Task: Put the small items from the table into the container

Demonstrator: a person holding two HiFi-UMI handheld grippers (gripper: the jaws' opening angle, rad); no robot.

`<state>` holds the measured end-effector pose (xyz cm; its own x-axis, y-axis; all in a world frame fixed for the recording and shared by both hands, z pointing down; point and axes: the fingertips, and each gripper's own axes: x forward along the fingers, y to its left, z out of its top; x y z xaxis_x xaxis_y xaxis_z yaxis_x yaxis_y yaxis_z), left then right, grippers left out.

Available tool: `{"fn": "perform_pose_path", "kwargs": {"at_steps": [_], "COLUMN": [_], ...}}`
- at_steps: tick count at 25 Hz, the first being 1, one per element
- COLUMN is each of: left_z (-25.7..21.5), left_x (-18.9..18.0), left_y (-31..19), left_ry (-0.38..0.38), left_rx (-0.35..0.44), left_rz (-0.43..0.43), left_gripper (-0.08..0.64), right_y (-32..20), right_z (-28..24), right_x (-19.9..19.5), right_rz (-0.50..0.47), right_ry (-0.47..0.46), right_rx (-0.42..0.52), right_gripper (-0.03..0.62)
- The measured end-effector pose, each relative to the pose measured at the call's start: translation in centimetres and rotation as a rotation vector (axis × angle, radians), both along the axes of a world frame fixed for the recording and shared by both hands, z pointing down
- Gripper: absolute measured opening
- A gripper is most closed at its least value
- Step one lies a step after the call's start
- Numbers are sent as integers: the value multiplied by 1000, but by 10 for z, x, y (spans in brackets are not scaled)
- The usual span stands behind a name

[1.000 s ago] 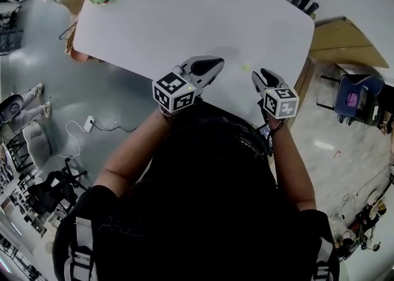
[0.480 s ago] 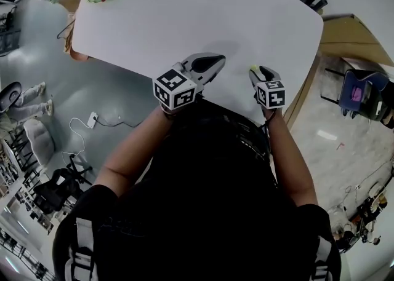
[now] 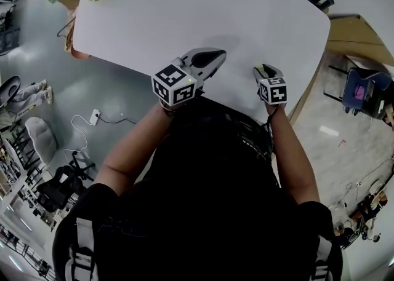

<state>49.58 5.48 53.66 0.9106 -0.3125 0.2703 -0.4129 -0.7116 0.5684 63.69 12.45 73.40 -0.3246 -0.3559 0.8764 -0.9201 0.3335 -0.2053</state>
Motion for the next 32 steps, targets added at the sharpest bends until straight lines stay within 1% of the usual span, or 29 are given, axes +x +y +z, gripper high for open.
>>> {"fn": "perform_pose_path", "kwargs": {"at_steps": [5, 9, 12, 15, 21, 25, 28, 32], "left_z": [-7, -15, -26, -45, -84, -115, -139, -149], "left_x": [0, 3, 9, 17, 33, 44, 56, 67], "left_y": [3, 13, 20, 29, 50, 70, 90, 100], "left_ry": [5, 16, 43, 67, 98, 131, 163, 162], "left_rx": [13, 25, 27, 60, 127, 160, 197, 223], "left_rz": [3, 5, 1, 8, 19, 29, 61, 79], "left_gripper": [3, 3, 3, 3, 3, 3, 4, 4], "right_y": [-1, -5, -9, -12, -2, 16, 33, 40], "right_z": [-14, -43, -73, -110, -191, -244, -272, -281], "right_x": [5, 11, 18, 23, 32, 40, 51, 61], "right_rz": [1, 15, 26, 31, 58, 80, 95, 103], "right_ry": [-5, -23, -50, -75, -147, -203, -228, -232], "right_rx": [31, 93, 156, 232, 382, 474, 516, 533], "right_gripper": [146, 144, 144, 144, 144, 144, 144, 144]}}
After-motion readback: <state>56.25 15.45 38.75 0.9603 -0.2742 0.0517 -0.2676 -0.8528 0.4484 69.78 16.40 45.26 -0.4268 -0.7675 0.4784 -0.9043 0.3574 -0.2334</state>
